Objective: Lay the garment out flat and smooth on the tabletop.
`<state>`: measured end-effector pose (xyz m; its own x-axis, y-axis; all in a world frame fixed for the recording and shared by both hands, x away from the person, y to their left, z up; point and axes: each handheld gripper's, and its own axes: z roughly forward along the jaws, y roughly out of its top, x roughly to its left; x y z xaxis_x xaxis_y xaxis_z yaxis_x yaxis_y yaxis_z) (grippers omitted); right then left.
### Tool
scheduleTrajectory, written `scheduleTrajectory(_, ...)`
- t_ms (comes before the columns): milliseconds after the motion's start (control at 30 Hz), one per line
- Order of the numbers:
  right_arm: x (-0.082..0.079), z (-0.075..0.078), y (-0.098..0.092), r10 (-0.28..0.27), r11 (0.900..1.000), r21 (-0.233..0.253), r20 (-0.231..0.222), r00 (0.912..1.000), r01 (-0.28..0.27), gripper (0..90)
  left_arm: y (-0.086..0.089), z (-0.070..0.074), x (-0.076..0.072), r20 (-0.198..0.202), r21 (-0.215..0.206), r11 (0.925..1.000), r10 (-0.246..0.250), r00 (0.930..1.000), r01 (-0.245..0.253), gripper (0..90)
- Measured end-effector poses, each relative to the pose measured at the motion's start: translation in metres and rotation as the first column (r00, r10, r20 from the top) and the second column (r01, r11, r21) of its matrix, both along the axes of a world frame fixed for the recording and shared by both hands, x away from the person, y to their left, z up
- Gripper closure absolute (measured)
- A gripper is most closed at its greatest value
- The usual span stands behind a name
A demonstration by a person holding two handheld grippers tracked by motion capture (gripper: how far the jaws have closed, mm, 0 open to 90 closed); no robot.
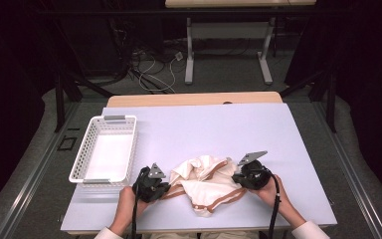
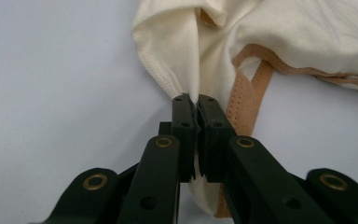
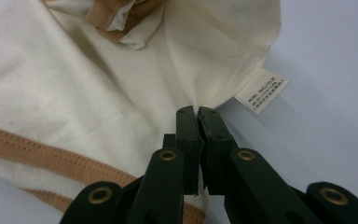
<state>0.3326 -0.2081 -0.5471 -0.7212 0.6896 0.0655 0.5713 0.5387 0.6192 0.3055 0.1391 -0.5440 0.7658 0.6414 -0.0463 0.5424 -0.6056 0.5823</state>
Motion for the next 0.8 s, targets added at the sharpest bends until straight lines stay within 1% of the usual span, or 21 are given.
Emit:
scheduleTrajectory(67,-0.003,0.002,0.0,0.007,1.0,-0.006,-0.026,0.9996,-0.007,87.3,0.0,0.001,-0.002,-0.002,-0.001,1.0,-0.001,1.0,0.001,86.5)
scheduleTrajectory(100,-0.003,0.001,0.0,0.0,1.0,-0.009,-0.007,1.0,0.0,87.3,0.0,0.001,-0.003,-0.006,0.001,1.0,-0.006,1.0,0.006,86.6)
scheduleTrajectory(133,-0.004,0.001,-0.001,0.007,1.0,-0.011,-0.014,0.9999,-0.008,87.3,0.0,0.001,-0.004,-0.008,-0.005,1.0,-0.006,0.9999,0.006,86.6)
scheduleTrajectory(167,-0.005,0.001,-0.001,0.007,1.0,-0.007,-0.014,0.9999,-0.007,87.3,0.001,0.002,-0.005,-0.01,-0.001,0.9999,-0.01,0.9999,0.01,86.6)
scheduleTrajectory(233,-0.007,0.003,-0.001,0.016,1.0,-0.024,-0.029,0.9995,-0.016,87.3,0.002,0.001,-0.008,-0.002,-0.007,1.0,-0.004,1.0,0.004,86.5)
scheduleTrajectory(267,-0.007,0.002,-0.001,0.011,1.0,-0.027,-0.024,0.9996,-0.012,87.3,0.002,0.001,-0.008,-0.001,0.0,0.9999,-0.011,0.9999,0.011,86.4)
scheduleTrajectory(333,-0.007,0.002,-0.001,0.014,1.0,-0.026,-0.029,0.9995,-0.015,86.8,0.002,0.001,-0.009,0.023,0.006,1.0,-0.002,0.9997,0.001,85.1)
scheduleTrajectory(400,-0.006,0.001,-0.001,0.026,0.999,-0.028,-0.006,0.9996,-0.027,84.1,0.002,0.002,-0.008,0.043,0.009,1.0,0.003,0.9991,-0.003,82.9)
scheduleTrajectory(433,-0.007,0.001,0.0,0.023,0.999,-0.03,-0.001,0.9997,-0.023,81.5,0.002,0.002,-0.008,0.045,0.015,0.9999,0.006,0.999,-0.006,80.2)
scheduleTrajectory(467,-0.006,0.002,0.0,0.034,0.998,-0.047,0.006,0.9994,-0.034,76.4,0.0,0.001,-0.008,0.056,0.018,0.9998,0.005,0.9984,-0.006,77.8)
scheduleTrajectory(500,-0.006,0.002,0.001,0.026,0.999,-0.045,0.02,0.9995,-0.025,72.4,0.0,0.001,-0.007,0.068,0.025,0.9997,0.001,0.9977,-0.003,74.6)
scheduleTrajectory(533,-0.006,0.003,0.001,0.021,0.998,-0.052,0.016,0.9996,-0.02,68.6,-0.001,0.002,-0.006,0.084,0.035,0.9994,0.002,0.9965,-0.005,69.2)
scheduleTrajectory(600,-0.004,0.004,0.0,0.01,0.999,-0.032,0.03,0.9995,-0.009,61.3,-0.002,0.002,-0.005,0.109,0.033,0.9994,0.004,0.994,-0.008,60.2)
scheduleTrajectory(633,-0.003,0.006,0.0,0.006,0.999,-0.032,0.04,0.9992,-0.005,57.7,-0.002,0.003,-0.004,0.111,0.033,0.9994,0.007,0.9938,-0.011,54.7)
scheduleTrajectory(667,-0.002,0.008,0.0,0.006,1.0,-0.018,0.054,0.9985,-0.005,55.5,-0.001,0.003,-0.003,0.109,0.032,0.9994,0.011,0.994,-0.015,51.7)
scheduleTrajectory(700,-0.001,0.011,-0.001,0.009,1.0,-0.019,0.077,0.997,-0.007,52.0,-0.001,0.003,-0.003,0.107,0.019,0.9996,0.021,0.9941,-0.023,49.0)
scheduleTrajectory(767,-0.002,0.017,0.0,0.004,1.0,-0.008,0.117,0.9932,-0.003,46.2,-0.001,0.003,-0.002,0.103,0.019,0.9993,0.029,0.9943,-0.031,44.0)
scheduleTrajectory(800,-0.002,0.02,0.0,0.015,1.0,0.002,0.135,0.9907,-0.016,45.2,0.0,0.004,-0.001,0.104,0.015,0.9994,0.029,0.9942,-0.031,42.8)
